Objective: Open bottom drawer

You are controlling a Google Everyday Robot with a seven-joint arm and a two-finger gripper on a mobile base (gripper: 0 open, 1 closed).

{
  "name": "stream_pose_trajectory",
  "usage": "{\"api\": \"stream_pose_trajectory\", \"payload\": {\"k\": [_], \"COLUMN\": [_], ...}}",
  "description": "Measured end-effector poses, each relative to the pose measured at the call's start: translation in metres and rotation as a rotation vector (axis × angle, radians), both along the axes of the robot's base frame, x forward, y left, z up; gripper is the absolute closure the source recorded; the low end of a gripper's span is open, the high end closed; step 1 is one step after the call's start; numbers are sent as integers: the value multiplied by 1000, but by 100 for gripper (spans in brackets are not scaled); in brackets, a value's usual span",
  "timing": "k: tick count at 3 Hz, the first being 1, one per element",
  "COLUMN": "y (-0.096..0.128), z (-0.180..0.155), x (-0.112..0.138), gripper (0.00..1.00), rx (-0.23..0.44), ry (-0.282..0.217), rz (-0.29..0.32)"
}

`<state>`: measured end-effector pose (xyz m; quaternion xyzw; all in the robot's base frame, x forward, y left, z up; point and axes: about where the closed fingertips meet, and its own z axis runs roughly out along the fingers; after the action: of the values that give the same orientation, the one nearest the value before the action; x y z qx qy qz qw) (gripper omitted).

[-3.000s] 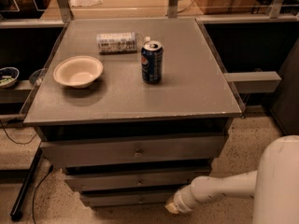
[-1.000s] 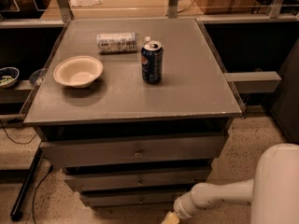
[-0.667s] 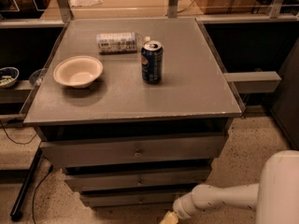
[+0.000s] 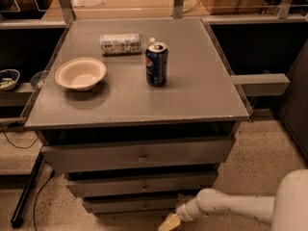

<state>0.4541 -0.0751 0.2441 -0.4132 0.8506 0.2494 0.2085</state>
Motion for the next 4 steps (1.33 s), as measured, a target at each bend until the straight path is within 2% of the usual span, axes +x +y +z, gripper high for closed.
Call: {"api": "stream_pose_trajectory", "payload": {"k": [1,3,4], "y": [0,8,8], "z": [0,0,0], "x": [0,34,33], "gripper": [0,0,0], "rx": [0,45,43], "ry": [0,-42,-43], "rz": [0,-21,-15]}}
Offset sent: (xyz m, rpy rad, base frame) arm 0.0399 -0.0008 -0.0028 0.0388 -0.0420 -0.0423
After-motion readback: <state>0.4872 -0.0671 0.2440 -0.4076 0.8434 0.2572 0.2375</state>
